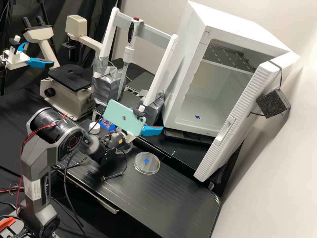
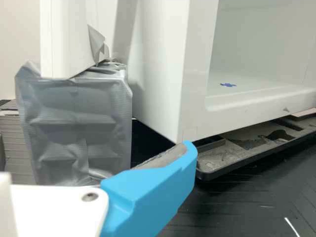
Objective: Use the pipette
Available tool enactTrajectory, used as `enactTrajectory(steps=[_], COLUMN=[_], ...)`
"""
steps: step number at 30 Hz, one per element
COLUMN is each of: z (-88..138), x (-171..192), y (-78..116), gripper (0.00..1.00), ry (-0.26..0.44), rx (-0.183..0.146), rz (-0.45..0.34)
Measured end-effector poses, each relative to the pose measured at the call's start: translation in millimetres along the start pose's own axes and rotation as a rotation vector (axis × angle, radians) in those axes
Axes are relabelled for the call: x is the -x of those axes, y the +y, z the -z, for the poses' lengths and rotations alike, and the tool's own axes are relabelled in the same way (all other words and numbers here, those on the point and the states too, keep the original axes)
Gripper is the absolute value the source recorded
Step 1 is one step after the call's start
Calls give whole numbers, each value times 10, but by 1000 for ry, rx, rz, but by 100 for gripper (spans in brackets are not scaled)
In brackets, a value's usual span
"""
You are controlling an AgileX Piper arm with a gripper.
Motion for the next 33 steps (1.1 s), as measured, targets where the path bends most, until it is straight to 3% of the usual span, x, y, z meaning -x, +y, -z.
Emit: enactTrajectory(steps=[10,16,20,25,33], z=[-5,134,440,825,1481], x=[64,400,604,744,702], y=[7,145,226,220,375], gripper=[100,100,100,100,100], ry=[6,67,193,324,391], rx=[-2,-37,-41,-11,25], rz=[-1,-32,-67,-67,-84])
